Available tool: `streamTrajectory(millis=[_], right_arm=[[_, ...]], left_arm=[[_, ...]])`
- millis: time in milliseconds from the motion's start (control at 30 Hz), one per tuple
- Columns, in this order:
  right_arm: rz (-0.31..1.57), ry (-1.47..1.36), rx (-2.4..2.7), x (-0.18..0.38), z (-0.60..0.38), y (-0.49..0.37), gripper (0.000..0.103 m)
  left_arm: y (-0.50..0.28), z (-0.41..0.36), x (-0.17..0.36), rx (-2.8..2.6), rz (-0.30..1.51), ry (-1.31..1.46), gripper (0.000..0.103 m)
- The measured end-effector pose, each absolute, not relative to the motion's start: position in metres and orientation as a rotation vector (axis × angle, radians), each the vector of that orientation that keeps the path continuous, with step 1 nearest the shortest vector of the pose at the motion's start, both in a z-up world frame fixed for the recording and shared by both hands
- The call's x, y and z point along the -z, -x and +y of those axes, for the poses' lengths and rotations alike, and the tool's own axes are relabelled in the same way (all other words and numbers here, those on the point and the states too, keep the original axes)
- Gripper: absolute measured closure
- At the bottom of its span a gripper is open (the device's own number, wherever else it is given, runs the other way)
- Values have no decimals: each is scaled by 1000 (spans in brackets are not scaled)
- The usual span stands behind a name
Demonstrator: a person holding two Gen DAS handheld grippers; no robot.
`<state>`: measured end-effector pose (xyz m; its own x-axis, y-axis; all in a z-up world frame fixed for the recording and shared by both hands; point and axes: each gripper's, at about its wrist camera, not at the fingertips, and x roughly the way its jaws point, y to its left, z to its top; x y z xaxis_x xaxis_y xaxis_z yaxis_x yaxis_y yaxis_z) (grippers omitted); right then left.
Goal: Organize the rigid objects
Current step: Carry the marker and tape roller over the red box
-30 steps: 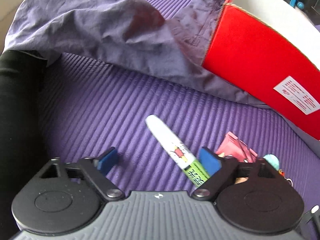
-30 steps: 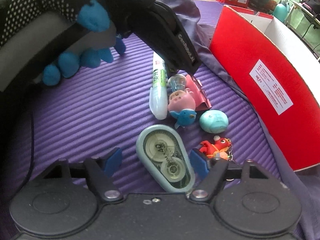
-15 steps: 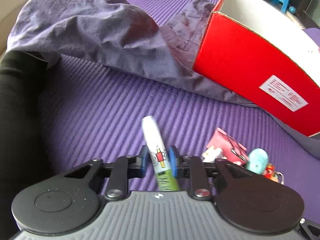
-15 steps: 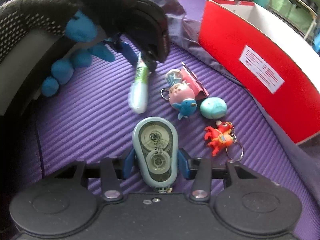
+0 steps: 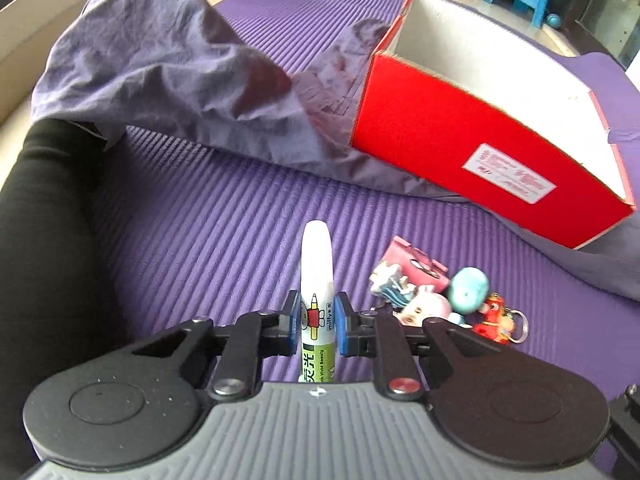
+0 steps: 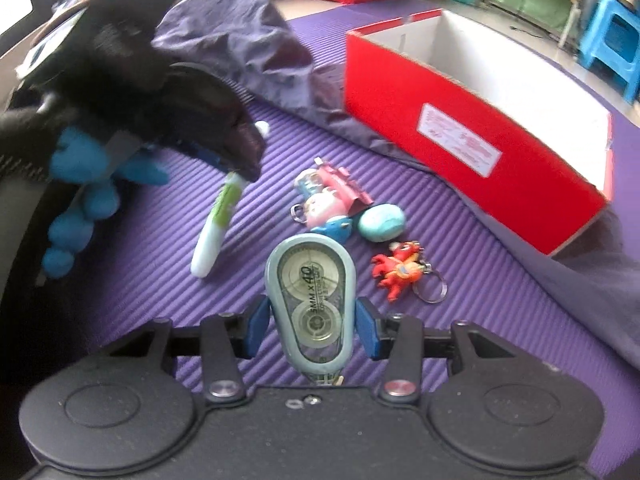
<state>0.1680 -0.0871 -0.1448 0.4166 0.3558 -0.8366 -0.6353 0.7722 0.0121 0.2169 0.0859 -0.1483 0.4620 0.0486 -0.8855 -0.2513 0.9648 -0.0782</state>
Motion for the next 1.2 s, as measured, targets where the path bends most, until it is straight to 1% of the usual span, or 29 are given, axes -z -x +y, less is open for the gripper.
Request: streamTrajectory(millis=[300,600,900,1200], right_arm=[[868,277,-568,92,-106,-162,58],[783,199,-500,48,-126,-178,58],[725,173,-445,21,-145,-204,58],[708,149,-400,13,-149,-241,58]], left_arm=[[-205,74,103,-122,1014,205,86],[-212,54,59,-35,925,166,86],[-232,45,14,24,841,120,86],[-270,41,-17,31,771,85,86]])
